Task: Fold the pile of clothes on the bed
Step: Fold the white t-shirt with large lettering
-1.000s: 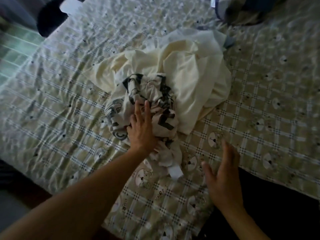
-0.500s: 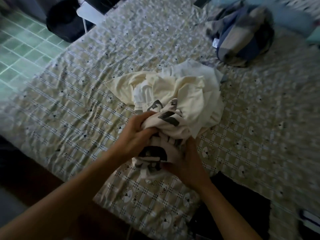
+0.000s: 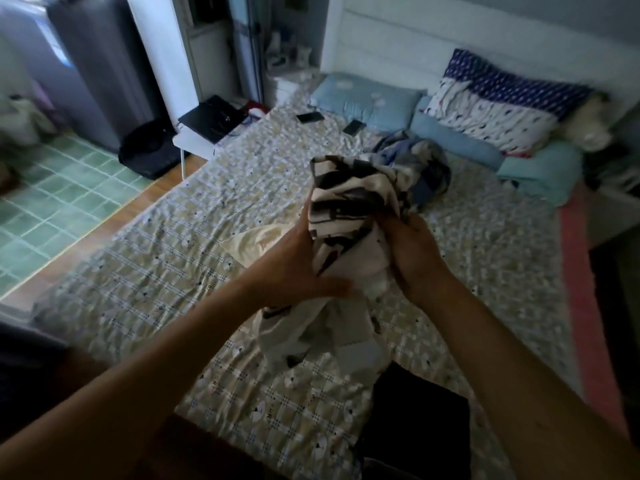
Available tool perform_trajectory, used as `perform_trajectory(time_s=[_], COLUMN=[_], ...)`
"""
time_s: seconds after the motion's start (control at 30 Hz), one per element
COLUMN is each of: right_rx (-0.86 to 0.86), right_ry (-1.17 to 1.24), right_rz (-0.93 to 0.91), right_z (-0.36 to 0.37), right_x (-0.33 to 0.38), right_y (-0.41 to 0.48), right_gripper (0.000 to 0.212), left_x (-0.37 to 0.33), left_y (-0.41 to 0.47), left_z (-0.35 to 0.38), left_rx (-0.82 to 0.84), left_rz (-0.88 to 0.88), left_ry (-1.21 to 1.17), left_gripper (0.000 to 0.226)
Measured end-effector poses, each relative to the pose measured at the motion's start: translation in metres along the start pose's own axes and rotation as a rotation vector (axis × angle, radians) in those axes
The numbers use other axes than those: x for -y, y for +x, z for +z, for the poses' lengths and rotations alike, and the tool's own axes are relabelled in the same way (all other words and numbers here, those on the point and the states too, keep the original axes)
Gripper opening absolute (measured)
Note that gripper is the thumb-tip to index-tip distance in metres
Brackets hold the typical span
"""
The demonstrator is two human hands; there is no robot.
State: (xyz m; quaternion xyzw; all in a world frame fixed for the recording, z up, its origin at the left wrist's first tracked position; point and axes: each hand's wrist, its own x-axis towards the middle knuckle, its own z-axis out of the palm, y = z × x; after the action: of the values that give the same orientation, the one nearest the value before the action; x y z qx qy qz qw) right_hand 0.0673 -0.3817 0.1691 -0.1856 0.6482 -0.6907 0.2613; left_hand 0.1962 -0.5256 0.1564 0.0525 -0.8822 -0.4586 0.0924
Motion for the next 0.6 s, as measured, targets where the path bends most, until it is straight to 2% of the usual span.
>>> perform_trajectory(time_s=[0.07, 0.17, 0.27, 0.33, 0.4, 0.47, 0.53, 0.6], right_rx=[0.015, 0.045, 0.025, 0.119, 0.269, 0.323, 0.229, 0.077], right_ry=[0.023, 0.050, -0.004, -0.132, -0.282, -0.346, -0.419, -0.530], right_rz=[-0.083, -0.137, -0.158, -0.159, -0.115, -0.109, -0.181, -0.262], right_z=[0.000, -0.009, -0.031, -0.047, -0.054, -0.053, -0.046, -0.041], right_x=[0.038, 0.084, 0.109, 0.105, 0.094, 0.088, 0.092, 0.104], right_y=[-0.007, -0.017, -0.033, -0.049, -0.069, -0.077, -0.080, -0.079], right_gripper=[0.026, 0.069, 0.090, 0.105, 0.101, 0.094, 0.059, 0.037], left_x=[-0.027, -0.067, -0.106, -0.131, -0.151, -0.167, -0.177, -0.182], left_y=[0.007, 0.020, 0.031, 0.038, 0.045, 0.051, 0.057, 0.059], left_z=[-0.004, -0.021, -0.045, -0.058, -0.069, -0.077, -0.084, -0.093], left_rx=[-0.145, -0.367, -0.508, -0.553, -0.570, -0.553, -0.490, -0.473], left_rz=[-0.035, -0.034, -0.044, -0.124, -0.173, -0.146, -0.124, -0.143], left_ry=[0.087, -0.097, -0.395, -0.547, -0.670, -0.760, -0.768, -0.734], left_gripper=[0.091, 0.059, 0.051, 0.050, 0.043, 0.036, 0.036, 0.034])
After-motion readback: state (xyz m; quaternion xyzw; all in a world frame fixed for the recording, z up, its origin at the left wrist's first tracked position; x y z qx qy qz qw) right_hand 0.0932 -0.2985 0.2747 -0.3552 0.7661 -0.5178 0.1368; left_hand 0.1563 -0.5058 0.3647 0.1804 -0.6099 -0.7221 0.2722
